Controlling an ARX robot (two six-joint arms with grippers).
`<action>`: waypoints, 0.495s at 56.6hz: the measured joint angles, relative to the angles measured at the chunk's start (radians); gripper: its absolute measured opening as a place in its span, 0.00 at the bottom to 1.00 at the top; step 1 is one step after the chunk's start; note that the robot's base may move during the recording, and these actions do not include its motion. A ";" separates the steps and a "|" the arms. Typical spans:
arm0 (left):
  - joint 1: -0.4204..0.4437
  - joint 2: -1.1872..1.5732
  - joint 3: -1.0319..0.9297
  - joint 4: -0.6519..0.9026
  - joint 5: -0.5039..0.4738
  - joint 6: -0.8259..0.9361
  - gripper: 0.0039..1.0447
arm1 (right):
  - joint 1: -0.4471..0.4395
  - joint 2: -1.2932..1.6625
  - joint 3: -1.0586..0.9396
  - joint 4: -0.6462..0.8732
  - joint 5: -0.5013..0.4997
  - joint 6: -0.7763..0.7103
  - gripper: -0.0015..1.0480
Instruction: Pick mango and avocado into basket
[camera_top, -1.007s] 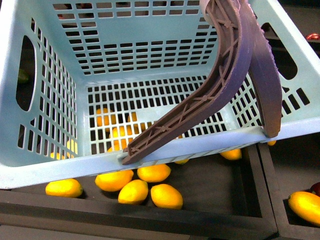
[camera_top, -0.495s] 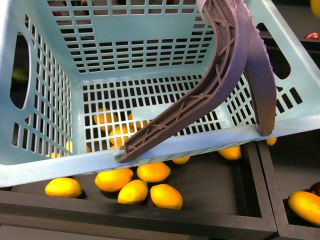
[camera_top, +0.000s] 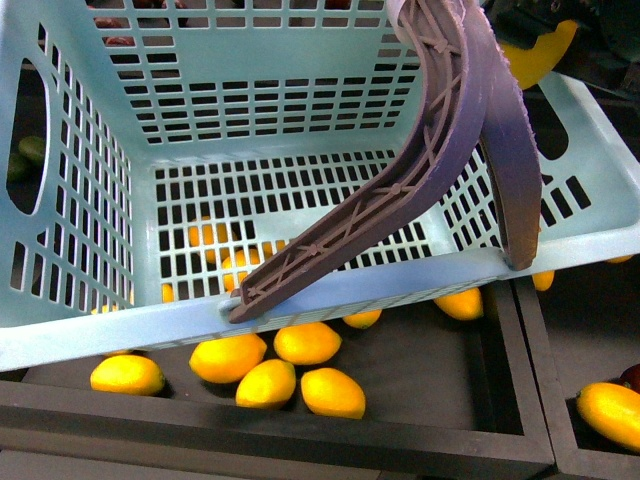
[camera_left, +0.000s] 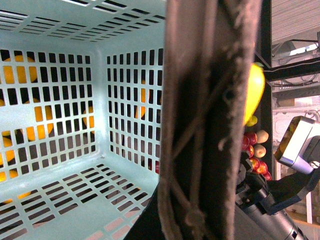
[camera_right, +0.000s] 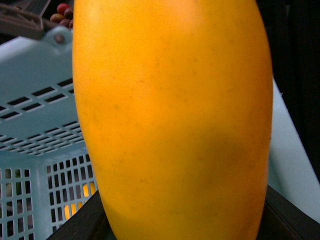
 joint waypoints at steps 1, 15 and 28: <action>0.000 0.000 0.000 0.000 0.000 0.000 0.06 | 0.002 0.000 -0.001 0.000 0.002 0.000 0.64; 0.000 0.000 0.000 0.000 0.006 0.000 0.06 | 0.018 -0.026 -0.015 0.002 0.018 0.012 0.94; -0.001 0.007 0.000 -0.002 0.000 0.002 0.06 | -0.035 -0.125 -0.113 0.240 0.223 -0.083 0.83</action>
